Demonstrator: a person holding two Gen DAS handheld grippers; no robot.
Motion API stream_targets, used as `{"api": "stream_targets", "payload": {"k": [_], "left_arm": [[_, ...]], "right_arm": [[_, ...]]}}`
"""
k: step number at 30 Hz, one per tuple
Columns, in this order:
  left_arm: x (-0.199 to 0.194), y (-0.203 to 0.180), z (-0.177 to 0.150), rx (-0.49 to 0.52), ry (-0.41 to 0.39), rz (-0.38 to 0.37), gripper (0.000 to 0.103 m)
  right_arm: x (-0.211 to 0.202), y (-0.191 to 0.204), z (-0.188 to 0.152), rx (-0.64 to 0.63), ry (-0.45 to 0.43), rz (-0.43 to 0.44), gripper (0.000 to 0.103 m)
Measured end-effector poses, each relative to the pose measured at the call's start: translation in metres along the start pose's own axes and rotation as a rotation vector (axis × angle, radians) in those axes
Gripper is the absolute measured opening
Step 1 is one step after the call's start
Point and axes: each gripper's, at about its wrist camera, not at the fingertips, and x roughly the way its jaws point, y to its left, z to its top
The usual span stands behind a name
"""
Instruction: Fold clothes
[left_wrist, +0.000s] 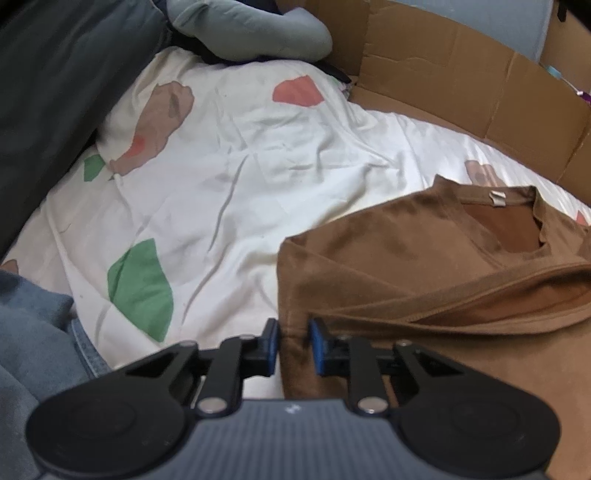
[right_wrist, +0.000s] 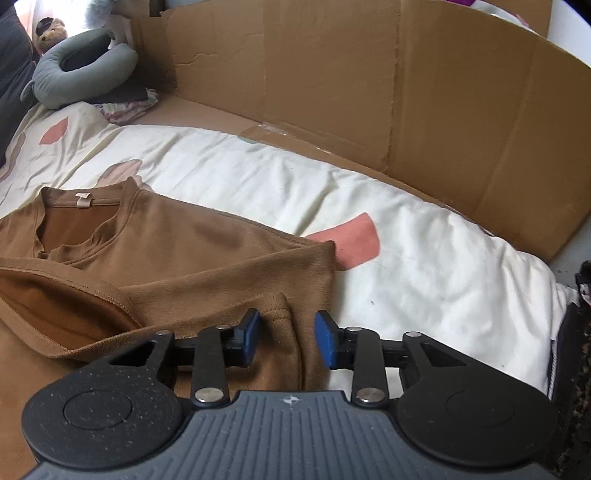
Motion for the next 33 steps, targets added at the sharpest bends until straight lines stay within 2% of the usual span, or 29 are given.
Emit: {"api": "stream_targets", "payload": {"k": [3, 7, 16, 21, 26, 31, 32, 33], "left_arm": [[-0.002, 0.001, -0.001, -0.007, -0.006, -0.002, 0.012], [-0.007, 0.004, -0.002, -0.020, -0.019, -0.014, 0.008], [-0.021, 0.016, -0.007, -0.090, -0.071, -0.018, 0.007], [-0.032, 0.019, -0.007, -0.093, -0.130, -0.022, 0.007], [-0.023, 0.021, -0.007, -0.111, -0.105, -0.025, 0.007], [-0.008, 0.023, -0.007, -0.133, -0.060, -0.026, 0.013], [-0.007, 0.023, -0.008, -0.132, -0.058, -0.023, 0.013], [-0.006, 0.023, -0.008, -0.130, -0.058, -0.020, 0.017]], "right_arm": [[0.006, 0.002, -0.001, -0.013, 0.011, 0.013, 0.031], [0.007, 0.005, -0.002, -0.041, 0.015, 0.024, 0.003], [-0.017, -0.006, 0.000, 0.006, -0.068, -0.045, 0.002], [-0.031, -0.004, -0.001, 0.002, -0.128, -0.081, 0.002], [-0.025, 0.001, -0.001, -0.002, -0.124, -0.102, 0.002], [-0.010, 0.003, 0.000, 0.019, -0.088, -0.053, 0.005], [-0.009, 0.003, -0.001, 0.028, -0.087, -0.040, 0.006], [-0.008, 0.002, -0.002, 0.034, -0.086, -0.029, 0.012]]}}
